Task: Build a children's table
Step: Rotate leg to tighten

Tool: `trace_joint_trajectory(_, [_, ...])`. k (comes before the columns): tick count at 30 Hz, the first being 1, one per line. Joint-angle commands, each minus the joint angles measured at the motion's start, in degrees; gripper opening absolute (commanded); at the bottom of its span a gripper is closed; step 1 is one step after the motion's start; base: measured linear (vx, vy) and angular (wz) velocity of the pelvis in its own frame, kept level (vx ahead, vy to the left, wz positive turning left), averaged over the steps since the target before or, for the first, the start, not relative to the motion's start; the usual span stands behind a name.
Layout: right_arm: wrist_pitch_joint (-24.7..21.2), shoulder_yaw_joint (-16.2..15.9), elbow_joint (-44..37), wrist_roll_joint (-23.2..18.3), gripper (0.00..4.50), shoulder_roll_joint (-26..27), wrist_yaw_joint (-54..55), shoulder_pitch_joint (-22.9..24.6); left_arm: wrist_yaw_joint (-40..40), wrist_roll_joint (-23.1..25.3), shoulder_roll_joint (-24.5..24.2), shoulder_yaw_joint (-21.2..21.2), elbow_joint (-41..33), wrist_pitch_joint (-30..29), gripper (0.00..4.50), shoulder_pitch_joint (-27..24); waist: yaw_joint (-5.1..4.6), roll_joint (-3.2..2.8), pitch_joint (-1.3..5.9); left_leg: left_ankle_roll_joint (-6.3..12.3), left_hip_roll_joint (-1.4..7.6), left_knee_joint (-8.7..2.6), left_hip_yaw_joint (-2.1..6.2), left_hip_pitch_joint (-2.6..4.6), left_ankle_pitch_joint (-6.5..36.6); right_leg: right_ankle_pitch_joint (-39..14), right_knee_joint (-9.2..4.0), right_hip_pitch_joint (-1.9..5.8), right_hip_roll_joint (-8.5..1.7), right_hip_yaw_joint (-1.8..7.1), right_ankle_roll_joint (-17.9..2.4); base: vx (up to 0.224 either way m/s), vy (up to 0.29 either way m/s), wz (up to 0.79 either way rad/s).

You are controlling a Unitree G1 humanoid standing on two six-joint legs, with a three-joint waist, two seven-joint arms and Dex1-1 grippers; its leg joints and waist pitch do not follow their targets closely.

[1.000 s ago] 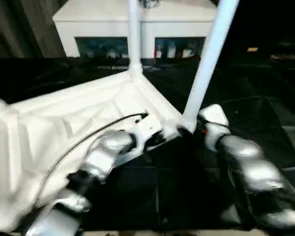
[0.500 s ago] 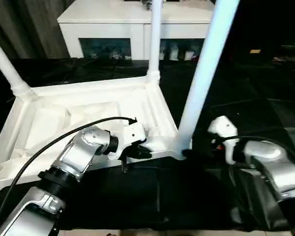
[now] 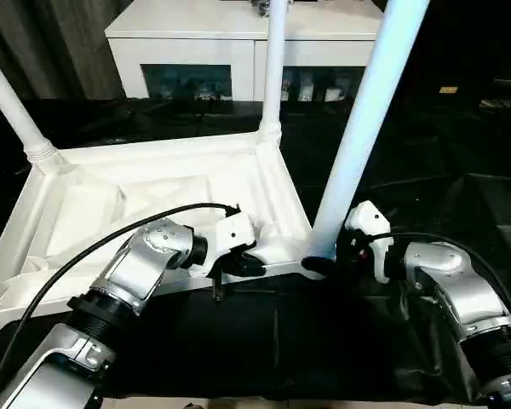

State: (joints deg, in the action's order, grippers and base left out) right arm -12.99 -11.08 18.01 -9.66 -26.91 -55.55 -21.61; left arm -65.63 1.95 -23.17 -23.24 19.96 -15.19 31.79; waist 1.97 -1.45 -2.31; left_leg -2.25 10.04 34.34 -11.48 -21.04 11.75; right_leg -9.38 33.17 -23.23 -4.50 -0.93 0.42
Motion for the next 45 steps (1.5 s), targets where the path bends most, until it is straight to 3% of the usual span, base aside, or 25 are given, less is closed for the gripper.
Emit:
trace_joint_trajectory(1, [0.23,0.86,0.25,-0.59,3.03,-0.05,-0.15,-0.63,-1.85,0.72,-0.65,-1.98,-0.14,-0.8,0.0,-1.2,-0.02,0.53,3.41,3.68,2.83,-4.16,1.12,0.88,9.21,-7.1,-2.55,2.56,-2.97,1.24,-16.17,0.0,0.0,0.0])
trace_joint_trajectory(6, [-0.47,2.94,1.79,-0.97,2.78,2.39,4.64,-0.8,-0.21,0.42,0.62,-1.46,0.6,-1.24,0.0,-1.39,-0.11,0.51,3.41,3.78,2.79,-4.11,1.1,0.83,9.13,-7.23,-2.57,2.51,-2.98,1.26,-16.37,0.0,0.0,0.0])
trace_joint_trajectory(11, [-2.86,8.73,8.78,1.54,2.73,10.69,26.39,-3.46,9.58,0.88,6.73,0.91,3.68,-2.8,0.0,-0.62,-1.01,0.49,3.1,0.6,2.6,-4.55,1.32,0.88,13.93,-15.13,-3.33,2.12,-2.91,1.22,-14.36,0.0,0.0,0.0])
trace_joint_trajectory(13, [-3.68,9.87,10.78,4.14,2.72,15.32,38.49,-4.16,18.13,1.42,12.04,2.81,6.85,-4.24,0.0,0.72,-1.58,0.43,3.12,-0.9,2.48,-4.73,1.47,0.99,14.86,-16.46,-3.59,1.93,-2.78,1.21,-13.37,0.0,0.0,0.0])
trace_joint_trajectory(14, [-3.7,9.89,10.81,4.19,2.72,15.47,38.78,-4.17,18.42,1.46,12.21,2.86,6.96,-4.26,0.0,0.77,-1.72,0.45,3.14,-1.2,2.44,-4.69,1.41,1.02,14.98,-16.54,-3.58,1.86,-2.7,1.24,-13.13,0.0,0.0,0.0])
trace_joint_trajectory(17, [-3.15,10.01,12.35,6.01,2.72,22.09,49.01,-5.5,32.9,2.99,19.34,6.22,12.52,-5.93,0.0,3.71,-1.74,0.65,3.26,-1.02,2.33,-4.6,1.35,1.26,15.58,-16.07,-4.03,1.62,-2.66,1.29,-12.65,0.0,0.0,0.0])
trace_joint_trajectory(19, [-2.84,9.82,12.94,6.52,2.72,23.19,50.53,-6.0,34.77,3.26,20.37,6.72,13.56,-5.51,0.0,4.3,-1.47,0.63,3.28,-0.22,2.18,-4.46,1.13,1.29,15.44,-15.85,-4.14,1.45,-2.63,1.39,-12.5,0.0,0.0,0.0])
trace_joint_trajectory(21, [-1.12,8.98,15.24,7.19,2.72,26.05,52.82,-8.06,37.39,3.67,22.26,7.31,16.19,-3.36,0.0,5.83,-1.41,0.61,3.39,0.28,2.11,-4.58,1.36,0.78,14.32,-15.29,-3.97,1.89,-2.76,1.28,-11.86,0.0,0.0,0.0])
trace_joint_trajectory(24, [0.88,8.58,15.92,6.65,2.72,27.47,51.77,-9.11,36.38,4.49,22.18,6.77,17.27,-1.1,0.0,6.56,-1.36,0.53,3.4,0.88,2.09,-4.57,1.37,0.65,13.48,-14.07,-3.9,2.01,-2.82,1.19,-11.52,0.0,0.0,0.0])
trace_joint_trajectory(25, [1.39,8.93,15.53,6.09,3.28,27.71,51.28,-8.99,36.22,4.51,22.12,6.71,17.35,-0.94,0.0,6.62,-1.27,0.51,3.41,1.17,2.22,-4.52,1.32,0.76,13.28,-13.33,-3.86,1.97,-2.85,1.22,-11.55,0.0,0.0,0.0])
trace_joint_trajectory(26, [2.21,9.19,14.59,6.09,3.42,27.67,51.31,-8.72,35.94,4.47,21.9,6.69,17.36,-0.87,0.0,6.66,-1.25,0.46,3.42,1.35,2.21,-4.53,1.32,0.66,13.08,-12.94,-3.81,2.04,-2.87,1.23,-11.6,0.0,0.0,0.0])
trace_joint_trajectory(30, [2.33,10.1,10.37,7.22,3.78,24.75,51.44,-7.17,32.66,4.69,19.45,5.29,15.56,-0.16,0.0,5.78,-1.36,0.22,3.34,1.49,2.28,-4.81,1.55,0.32,13.07,-12.8,-3.69,2.34,-2.83,1.09,-11.24,0.0,0.0,0.0])
trace_joint_trajectory(33, [-1.51,11.25,6.29,6.44,3.89,19.58,47.76,-5.58,27.18,4.29,16.3,4.0,12.16,0.3,0.0,4.18,-1.63,0.24,3.48,1.77,2.31,-4.6,1.48,0.44,12.22,-10.91,-3.46,2.38,-2.75,1.11,-12.09,0.0,0.0,0.0])
trace_joint_trajectory(37, [-4.73,10.77,1.32,3.55,3.89,13.41,37.04,-3.1,20.35,5.06,11.76,1.61,9.65,2.57,0.0,2.32,-1.09,0.11,3.75,4.52,2.53,-4.05,1.31,0.35,8.06,-3.71,-2.72,2.75,-2.92,1.17,-14.45,0.0,0.0,0.0])
trace_joint_trajectory(41, [-6.12,7.66,-6.48,-1.4,3.89,4.29,18.89,1.74,11.45,2.42,7.23,0.83,7.05,4.07,0.0,0.46,-0.27,0.03,3.55,6.11,2.78,-3.99,1.16,0.48,7.73,-2.1,-2.5,2.78,-2.93,1.19,-15.63,0.0,0.0,0.0])
trace_joint_trajectory(43, [-6.45,4.74,-10.81,-4.28,3.89,-1.1,8.03,4.76,5.58,-0.07,5.01,0.57,4.46,3.93,0.0,-0.5,0.14,-0.05,3.22,5.26,2.99,-4.29,1.15,0.71,10.47,-5.35,-2.74,2.64,-2.99,1.26,-15.69,0.0,0.0,0.0])
trace_joint_trajectory(45, [-6.5,3.39,-11.56,-4.99,3.89,-3.21,3.53,5.8,2.84,-1.06,3.87,0.25,3.04,3.19,0.0,-0.8,0.09,0.09,3.02,4.39,3.12,-4.52,1.24,0.76,12.65,-8.48,-3.0,2.59,-3.08,1.3,-15.3,0.0,0.0,0.0])
